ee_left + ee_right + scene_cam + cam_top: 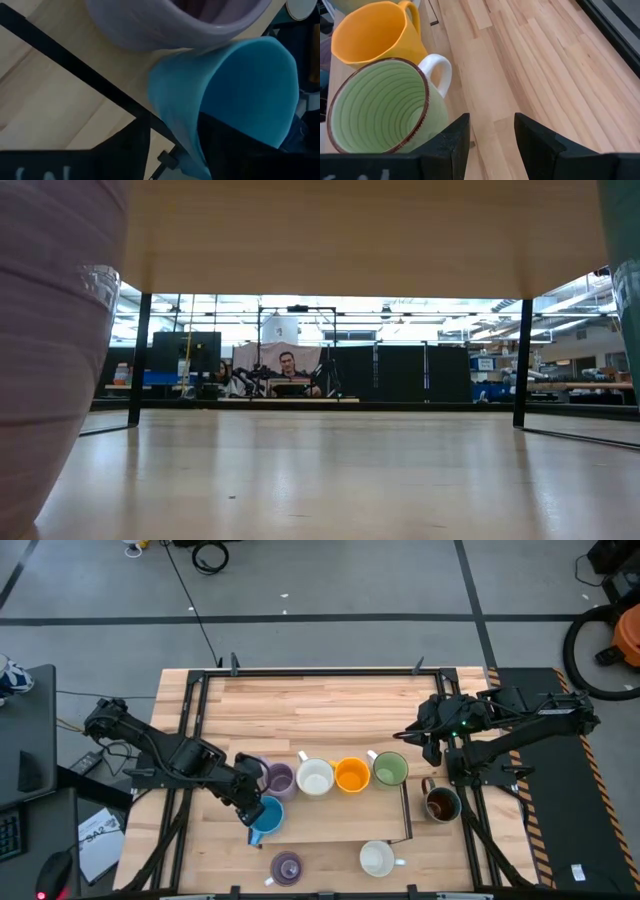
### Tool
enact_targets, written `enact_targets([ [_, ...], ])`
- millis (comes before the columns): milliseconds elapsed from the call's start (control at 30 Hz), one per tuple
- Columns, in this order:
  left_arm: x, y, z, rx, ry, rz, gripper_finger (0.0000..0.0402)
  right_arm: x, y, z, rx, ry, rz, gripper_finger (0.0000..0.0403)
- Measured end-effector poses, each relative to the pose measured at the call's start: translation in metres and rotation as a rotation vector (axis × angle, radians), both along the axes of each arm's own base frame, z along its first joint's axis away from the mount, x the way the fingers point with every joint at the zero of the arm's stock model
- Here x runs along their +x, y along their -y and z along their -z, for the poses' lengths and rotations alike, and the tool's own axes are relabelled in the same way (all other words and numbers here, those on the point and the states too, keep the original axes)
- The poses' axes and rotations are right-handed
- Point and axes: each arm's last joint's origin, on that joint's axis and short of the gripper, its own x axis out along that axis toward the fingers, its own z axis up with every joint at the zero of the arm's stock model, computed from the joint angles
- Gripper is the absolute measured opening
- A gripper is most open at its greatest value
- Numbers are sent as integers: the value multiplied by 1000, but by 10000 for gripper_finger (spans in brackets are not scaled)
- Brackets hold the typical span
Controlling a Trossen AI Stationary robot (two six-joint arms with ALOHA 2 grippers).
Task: Place coffee mugs
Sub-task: Put the blue mug on the shelf, then put the brown blue mug on the shelf
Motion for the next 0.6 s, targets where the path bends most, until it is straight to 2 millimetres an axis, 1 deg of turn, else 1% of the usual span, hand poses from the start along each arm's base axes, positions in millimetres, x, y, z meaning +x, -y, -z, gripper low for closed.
enact_targets([
  [133, 0, 0, 0, 10, 6, 22, 179, 0, 0, 0, 3, 0, -3, 160],
  [400, 1, 1, -2, 4, 33, 33, 177, 0, 0, 0, 3, 0, -3, 160],
  [600, -6, -3, -10, -13, 67, 26, 177, 0, 0, 0, 3, 0, -3, 160],
])
